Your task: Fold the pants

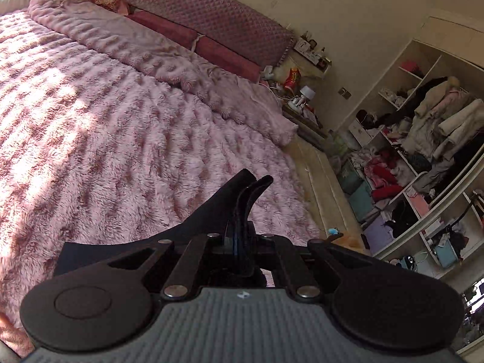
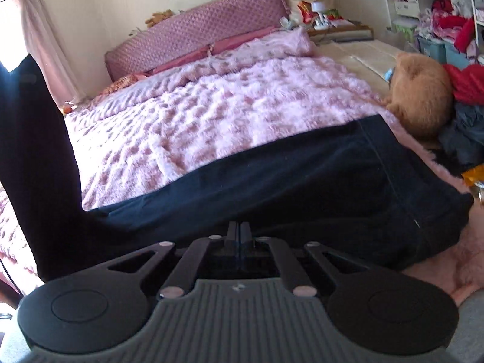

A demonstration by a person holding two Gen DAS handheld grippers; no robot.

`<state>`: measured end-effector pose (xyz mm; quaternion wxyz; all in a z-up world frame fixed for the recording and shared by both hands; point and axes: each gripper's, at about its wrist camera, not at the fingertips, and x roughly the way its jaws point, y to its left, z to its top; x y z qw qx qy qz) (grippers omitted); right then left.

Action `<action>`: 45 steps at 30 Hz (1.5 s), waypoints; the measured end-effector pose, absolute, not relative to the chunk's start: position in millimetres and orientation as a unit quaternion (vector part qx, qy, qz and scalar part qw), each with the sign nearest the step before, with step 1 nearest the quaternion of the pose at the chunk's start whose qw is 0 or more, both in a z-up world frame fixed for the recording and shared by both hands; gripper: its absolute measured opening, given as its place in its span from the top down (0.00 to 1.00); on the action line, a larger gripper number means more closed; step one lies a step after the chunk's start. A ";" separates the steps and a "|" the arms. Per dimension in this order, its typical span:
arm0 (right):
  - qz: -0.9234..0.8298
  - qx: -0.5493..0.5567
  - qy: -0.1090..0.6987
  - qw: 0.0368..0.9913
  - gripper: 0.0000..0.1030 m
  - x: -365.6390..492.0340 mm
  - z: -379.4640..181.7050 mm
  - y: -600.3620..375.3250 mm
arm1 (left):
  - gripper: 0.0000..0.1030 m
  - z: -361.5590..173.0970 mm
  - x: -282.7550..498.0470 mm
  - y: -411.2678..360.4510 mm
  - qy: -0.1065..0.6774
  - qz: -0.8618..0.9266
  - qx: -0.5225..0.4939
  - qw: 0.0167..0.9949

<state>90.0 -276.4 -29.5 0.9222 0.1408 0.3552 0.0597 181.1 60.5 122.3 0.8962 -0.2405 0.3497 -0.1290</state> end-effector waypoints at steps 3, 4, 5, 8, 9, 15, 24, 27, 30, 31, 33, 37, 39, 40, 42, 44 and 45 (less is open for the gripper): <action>0.017 0.192 0.363 0.912 1.00 78.9 -42.9 -304.1 | 0.97 108.1 190.4 14.9 0.369 -0.157 -0.238 0.885; 0.009 0.212 0.360 0.909 1.00 74.2 -46.1 -314.1 | 0.97 103.4 193.1 0.9 0.373 -0.163 -0.234 0.883; -0.009 0.218 0.355 0.909 1.00 69.4 -47.6 -322.6 | 0.97 98.5 195.5 -14.3 0.377 -0.166 -0.228 0.882; -0.046 0.237 0.317 0.917 1.00 52.2 -50.2 -346.8 | 0.97 85.2 200.1 -65.6 0.387 -0.171 -0.206 0.882; -0.045 0.272 0.297 0.914 1.00 44.4 -52.2 -356.7 | 0.97 78.9 202.0 -82.2 0.391 -0.175 -0.199 0.882; -0.076 0.379 0.188 0.903 1.00 10.2 -56.3 -392.5 | 0.97 39.3 204.0 -186.2 0.438 -0.183 -0.112 0.873; -0.133 0.462 0.204 0.853 0.99 2.5 -75.8 -422.0 | 0.97 -36.3 189.4 -289.8 0.453 -0.126 0.027 0.882; -0.138 0.457 0.207 0.854 0.99 2.8 -75.7 -420.4 | 0.95 -43.1 183.5 -299.7 0.447 -0.119 0.015 0.887; -0.142 0.462 0.209 0.850 0.99 3.6 -78.1 -422.2 | 0.74 -39.1 182.8 -304.3 0.450 -0.254 -0.035 0.856; -0.142 0.465 0.210 0.848 0.99 4.0 -79.1 -422.9 | 0.63 -38.3 184.4 -304.4 0.465 -0.314 -0.073 0.825; -0.144 0.472 0.208 0.845 0.99 2.0 -80.0 -423.9 | 0.60 -33.0 181.8 -298.8 0.479 -0.373 -0.137 0.783; -0.145 0.473 0.201 0.846 0.99 0.8 -79.1 -424.8 | 0.55 6.8 170.2 -274.2 0.438 -0.385 -0.143 0.800; -0.138 0.473 0.194 0.848 0.96 0.7 -78.9 -425.1 | 0.50 32.1 166.5 -249.2 0.410 -0.362 -0.115 0.829; -0.131 0.476 0.187 0.849 0.91 -0.2 -78.8 -425.6 | 0.48 42.8 164.4 -235.6 0.398 -0.346 -0.102 0.843; -0.116 0.484 0.179 0.849 0.74 -0.3 -78.7 -426.9 | 0.46 56.7 163.6 -207.1 0.381 -0.310 -0.087 0.867; -0.096 0.499 0.177 0.843 0.68 2.1 -80.3 -429.2 | 0.45 68.1 162.5 -172.4 0.366 -0.263 -0.076 0.890; -0.085 0.504 0.177 0.841 0.68 3.8 -81.1 -429.8 | 0.45 71.3 162.3 -153.9 0.359 -0.235 -0.070 0.900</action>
